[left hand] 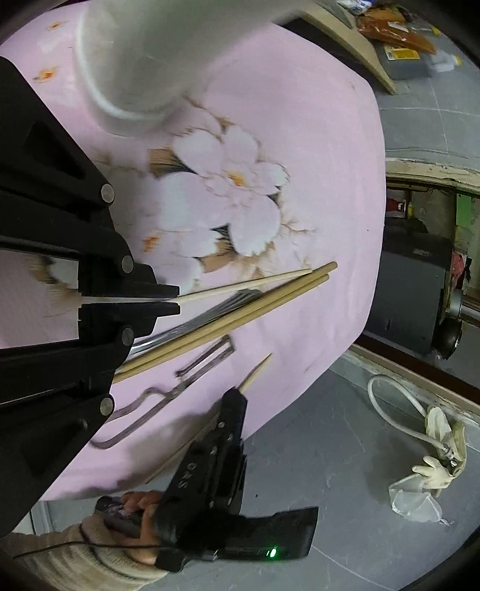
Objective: Organize utensils
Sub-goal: 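Close the left gripper on a wooden chopstick while the right gripper holds its chopstick, then lift both chopsticks upright and carry them over the white caddy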
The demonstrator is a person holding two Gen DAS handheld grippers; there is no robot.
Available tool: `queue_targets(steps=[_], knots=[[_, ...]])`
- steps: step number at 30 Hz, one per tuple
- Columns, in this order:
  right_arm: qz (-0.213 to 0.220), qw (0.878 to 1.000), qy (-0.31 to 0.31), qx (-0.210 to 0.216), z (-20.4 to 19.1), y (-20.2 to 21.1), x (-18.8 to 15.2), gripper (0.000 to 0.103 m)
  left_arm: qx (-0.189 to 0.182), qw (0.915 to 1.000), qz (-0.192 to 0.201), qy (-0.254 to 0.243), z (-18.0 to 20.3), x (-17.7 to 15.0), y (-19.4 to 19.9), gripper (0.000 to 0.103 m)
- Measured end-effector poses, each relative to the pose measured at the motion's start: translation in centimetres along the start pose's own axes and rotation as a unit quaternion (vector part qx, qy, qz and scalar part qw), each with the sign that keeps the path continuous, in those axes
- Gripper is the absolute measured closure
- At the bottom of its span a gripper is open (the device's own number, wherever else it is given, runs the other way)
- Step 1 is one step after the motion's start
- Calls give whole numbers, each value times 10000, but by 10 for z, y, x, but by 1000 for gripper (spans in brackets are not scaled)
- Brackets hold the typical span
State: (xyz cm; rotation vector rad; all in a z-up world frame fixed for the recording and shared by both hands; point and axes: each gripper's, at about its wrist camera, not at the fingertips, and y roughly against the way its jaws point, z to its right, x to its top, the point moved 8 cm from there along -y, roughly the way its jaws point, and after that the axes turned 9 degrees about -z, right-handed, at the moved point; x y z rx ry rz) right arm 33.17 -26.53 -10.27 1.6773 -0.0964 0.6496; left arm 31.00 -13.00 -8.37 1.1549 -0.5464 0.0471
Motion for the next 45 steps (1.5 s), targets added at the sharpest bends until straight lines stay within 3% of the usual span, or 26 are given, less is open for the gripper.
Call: queue_targets(steps=[5, 20, 28, 32, 37, 42, 45], knots=[[-64, 9999, 10, 109, 3, -6, 5, 99, 53, 9997, -191, 106, -8, 18, -22, 99], [-80, 9998, 126, 132, 4, -15, 15, 98, 167, 9978, -263, 580, -20, 64, -50, 98], [-457, 9970, 537, -315, -7, -27, 26, 97, 142, 9963, -387, 750, -23, 63, -47, 101], [-563, 9981, 232, -102, 1, -25, 27, 100, 134, 9970, -314, 697, -19, 53, -40, 101], [129, 9992, -182, 322, 0, 3, 21, 100, -19, 9984, -37, 571, -13, 31, -15, 101], [1416, 9880, -260, 568, -23, 54, 9, 100, -117, 9943, 971, 420, -8, 16, 42, 101], [2135, 9739, -335, 699, -38, 82, 4, 100, -31, 9851, 1681, 364, -7, 10, 78, 101]])
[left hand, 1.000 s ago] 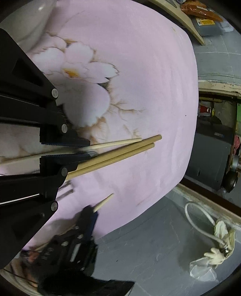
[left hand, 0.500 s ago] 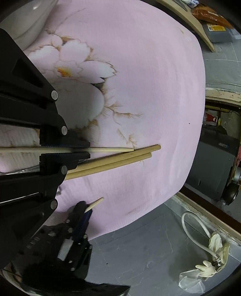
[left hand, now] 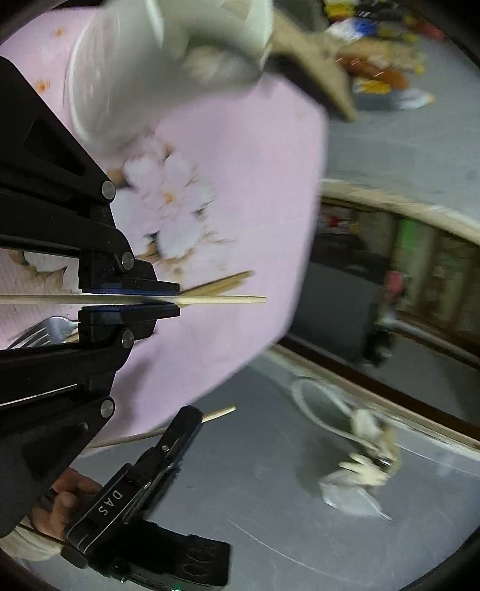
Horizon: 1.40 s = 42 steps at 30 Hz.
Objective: Organize utensils
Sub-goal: 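Lift both chopsticks upright and carry them over the white caddy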
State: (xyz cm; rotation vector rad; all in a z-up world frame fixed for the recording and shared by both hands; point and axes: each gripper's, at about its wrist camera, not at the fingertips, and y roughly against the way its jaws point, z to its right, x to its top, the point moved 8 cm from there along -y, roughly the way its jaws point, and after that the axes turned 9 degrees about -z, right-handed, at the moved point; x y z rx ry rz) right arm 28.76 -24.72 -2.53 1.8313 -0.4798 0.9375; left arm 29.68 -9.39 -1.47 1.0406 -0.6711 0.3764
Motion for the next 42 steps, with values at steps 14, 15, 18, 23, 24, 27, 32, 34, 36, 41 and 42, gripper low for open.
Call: queue_targets(steps=[14, 15, 18, 23, 24, 27, 32, 34, 36, 41, 42], knots=[[2045, 9694, 416, 1291, -139, 35, 90, 100, 510, 9769, 2051, 319, -57, 46, 140, 101], [2126, 9664, 448, 1375, -148, 36, 95, 100, 590, 9730, 2195, 393, -69, 51, 150, 101], [2470, 9539, 537, 1618, -179, 31, 119, 100, 711, 9651, 2436, 649, -103, 62, 172, 101], [2960, 9354, 459, 1879, -207, 24, 135, 100, 690, 9528, 2726, 1142, -158, 76, 192, 101], [3038, 9332, 417, 1873, -208, 22, 136, 100, 681, 9499, 2788, 1242, -169, 77, 195, 101], [3279, 9289, 240, 1702, -208, 16, 135, 100, 693, 9394, 2995, 1515, -194, 75, 197, 101], [3605, 9238, 66, 1287, -210, 7, 130, 100, 997, 9214, 3375, 1647, -208, 64, 200, 101], [3724, 9212, 71, 1128, -209, 5, 128, 100, 1110, 9137, 3522, 1697, -209, 59, 202, 101], [3765, 9204, 76, 1052, -210, 2, 128, 100, 1206, 9071, 3637, 1743, -212, 56, 203, 101], [3764, 9214, -49, 963, -203, -7, 125, 100, 1502, 8936, 3841, 1773, -217, 48, 203, 101], [3749, 9222, -62, 942, -202, -9, 125, 100, 1561, 8911, 3881, 1759, -217, 47, 203, 101]])
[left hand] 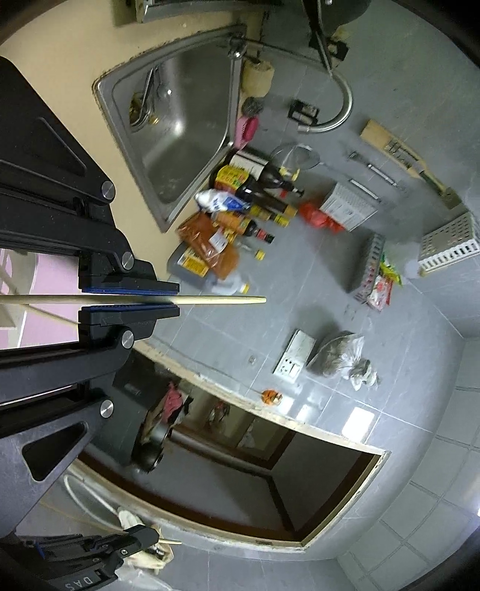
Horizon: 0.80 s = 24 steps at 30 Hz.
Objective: Organize utensils
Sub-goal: 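Lift both chopsticks upright and carry them over the white caddy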
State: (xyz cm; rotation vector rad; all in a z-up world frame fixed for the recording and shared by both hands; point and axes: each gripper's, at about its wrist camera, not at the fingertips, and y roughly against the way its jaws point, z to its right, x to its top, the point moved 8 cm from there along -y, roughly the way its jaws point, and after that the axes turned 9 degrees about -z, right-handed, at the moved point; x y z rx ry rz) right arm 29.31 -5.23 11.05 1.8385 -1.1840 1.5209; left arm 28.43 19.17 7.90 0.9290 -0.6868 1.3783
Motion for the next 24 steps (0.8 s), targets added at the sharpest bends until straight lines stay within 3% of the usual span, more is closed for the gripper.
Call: queue_targets(steps=[16, 24], knots=[[-233, 9992, 281, -148, -6, -8, -22, 100, 11, 9989, -122, -446, 12, -28, 1, 101], [-500, 9978, 416, -158, -6, -6, -36, 100, -41, 9961, -474, -737, 16, -48, -3, 101]])
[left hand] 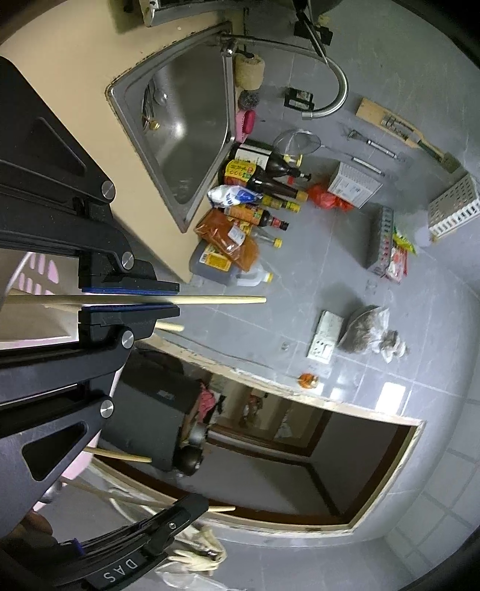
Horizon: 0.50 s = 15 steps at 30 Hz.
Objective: Organize utensils
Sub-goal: 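Lift both chopsticks upright and carry them over the white caddy, then open both grippers to drop the chopsticks into the caddy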
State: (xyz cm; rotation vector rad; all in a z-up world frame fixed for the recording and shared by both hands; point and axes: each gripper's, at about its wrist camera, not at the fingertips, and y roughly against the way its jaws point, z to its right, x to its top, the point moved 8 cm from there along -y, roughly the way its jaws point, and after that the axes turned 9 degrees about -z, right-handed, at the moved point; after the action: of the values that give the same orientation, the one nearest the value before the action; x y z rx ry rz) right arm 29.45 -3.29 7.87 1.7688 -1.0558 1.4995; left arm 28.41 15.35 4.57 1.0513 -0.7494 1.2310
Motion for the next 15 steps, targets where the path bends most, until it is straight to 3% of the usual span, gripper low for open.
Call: queue_targets(steps=[8, 15], knots=[[-317, 9995, 6, 27, 4, 3, -14, 99, -185, 9989, -298, -325, 12, -19, 0, 100], [-466, 9988, 110, 61, 1, 8, -17, 94, -402, 9979, -430, -271, 13, -21, 4, 98]])
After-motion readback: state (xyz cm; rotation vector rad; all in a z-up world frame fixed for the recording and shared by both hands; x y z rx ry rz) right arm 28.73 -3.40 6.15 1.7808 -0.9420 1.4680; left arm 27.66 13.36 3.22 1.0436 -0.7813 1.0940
